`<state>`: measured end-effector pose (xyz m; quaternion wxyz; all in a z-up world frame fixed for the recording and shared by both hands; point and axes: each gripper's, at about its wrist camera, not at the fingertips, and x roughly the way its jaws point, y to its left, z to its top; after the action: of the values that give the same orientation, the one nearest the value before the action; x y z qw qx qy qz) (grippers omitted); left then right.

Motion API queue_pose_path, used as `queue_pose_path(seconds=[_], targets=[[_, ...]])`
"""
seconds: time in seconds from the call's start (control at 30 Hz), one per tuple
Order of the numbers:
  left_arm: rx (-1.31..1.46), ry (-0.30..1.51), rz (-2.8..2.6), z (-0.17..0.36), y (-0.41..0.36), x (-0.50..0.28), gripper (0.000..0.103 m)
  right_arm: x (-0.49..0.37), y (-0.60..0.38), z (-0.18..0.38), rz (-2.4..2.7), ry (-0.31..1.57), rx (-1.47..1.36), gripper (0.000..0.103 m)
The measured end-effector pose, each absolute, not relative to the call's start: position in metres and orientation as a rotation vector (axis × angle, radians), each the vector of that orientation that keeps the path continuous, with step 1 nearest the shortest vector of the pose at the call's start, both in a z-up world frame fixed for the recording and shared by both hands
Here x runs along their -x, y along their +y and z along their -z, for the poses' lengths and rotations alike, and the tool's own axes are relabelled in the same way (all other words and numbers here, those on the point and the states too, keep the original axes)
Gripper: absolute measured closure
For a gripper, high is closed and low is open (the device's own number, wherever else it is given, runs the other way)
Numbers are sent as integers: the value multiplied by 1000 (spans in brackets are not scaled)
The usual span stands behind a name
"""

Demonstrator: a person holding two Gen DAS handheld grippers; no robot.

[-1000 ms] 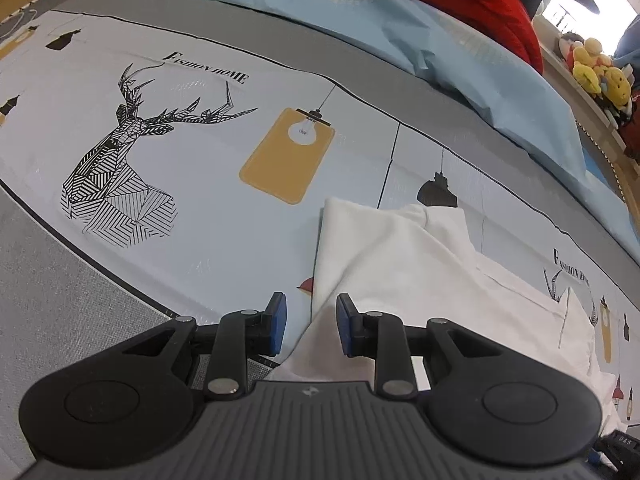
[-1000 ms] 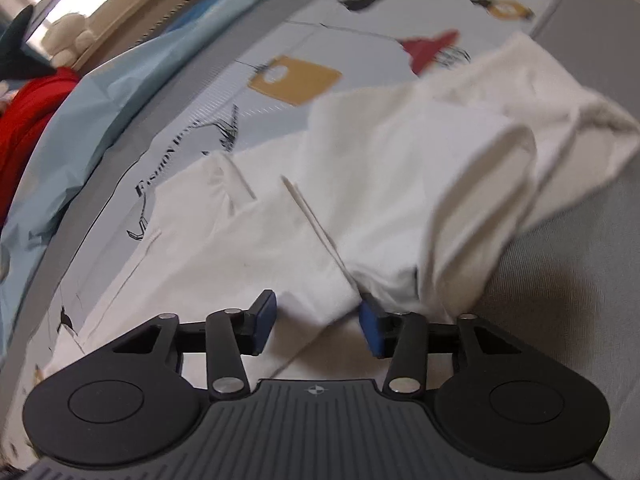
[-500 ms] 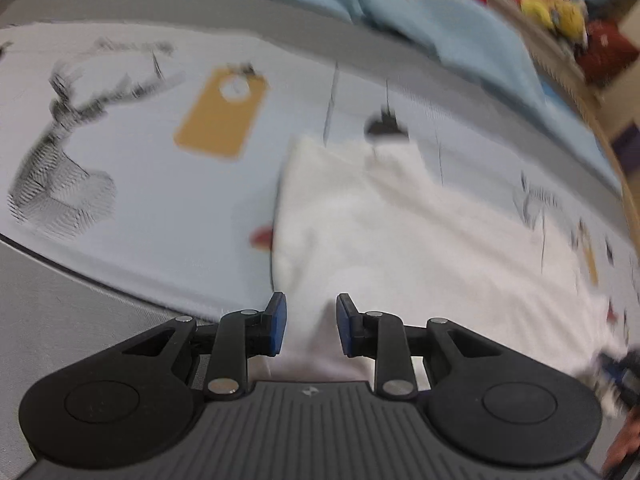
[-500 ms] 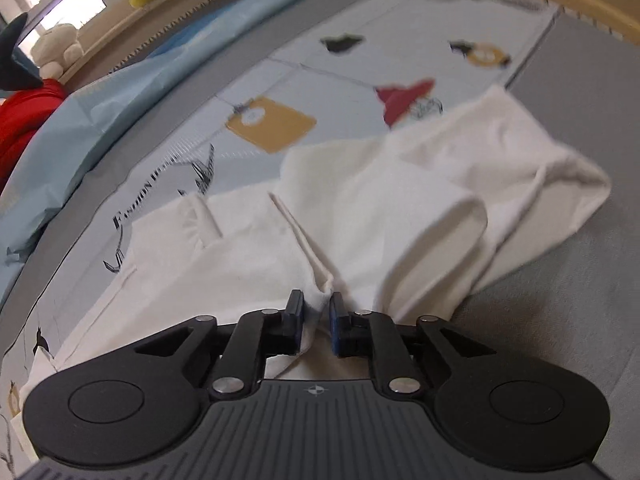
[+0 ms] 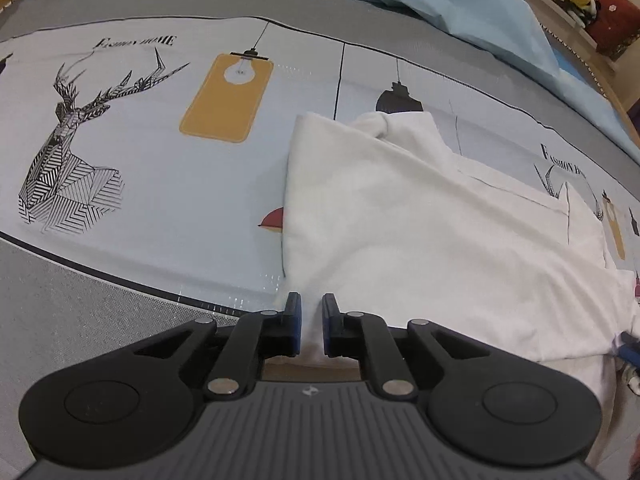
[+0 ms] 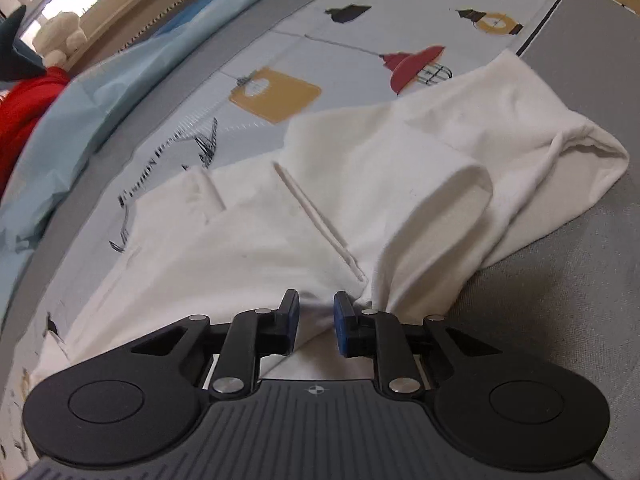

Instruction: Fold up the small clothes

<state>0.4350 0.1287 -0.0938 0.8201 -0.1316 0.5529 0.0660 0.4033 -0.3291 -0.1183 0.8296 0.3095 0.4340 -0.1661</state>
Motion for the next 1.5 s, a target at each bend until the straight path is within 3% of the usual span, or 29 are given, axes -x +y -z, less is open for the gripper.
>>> queue_pose_path(seconds=[0.13, 0.37, 0.5, 0.67, 0.83, 1.17, 1.27, 1.33, 1.4, 1.5], targets=[[278, 1119, -120, 72, 122, -432, 77, -393, -338, 81, 328, 772, -661, 77], [317, 1071, -102, 43, 112, -425, 75, -359, -394, 42, 460, 565, -709, 77], [320, 1050, -73, 29, 96, -420, 68, -342, -420, 52, 524, 600, -802, 77], [310, 1053, -47, 25, 79, -416, 68, -334, -423, 76, 466, 698, -902, 74], [297, 1052, -44, 21, 73, -415, 66, -344, -415, 86, 453, 735, -922, 59], [296, 1063, -18, 21, 58, -422, 63, -359, -404, 88, 454, 767, -875, 59], [293, 1067, 7, 21, 49, -422, 60, -360, -404, 90, 450, 783, -859, 70], [289, 1067, 22, 21, 43, -422, 60, -361, -403, 89, 438, 784, -838, 87], [288, 1066, 43, 22, 36, -422, 60, -362, -400, 84, 406, 771, -809, 95], [313, 1062, 103, 23, 25, -421, 59, -364, -388, 66, 329, 726, -710, 99]])
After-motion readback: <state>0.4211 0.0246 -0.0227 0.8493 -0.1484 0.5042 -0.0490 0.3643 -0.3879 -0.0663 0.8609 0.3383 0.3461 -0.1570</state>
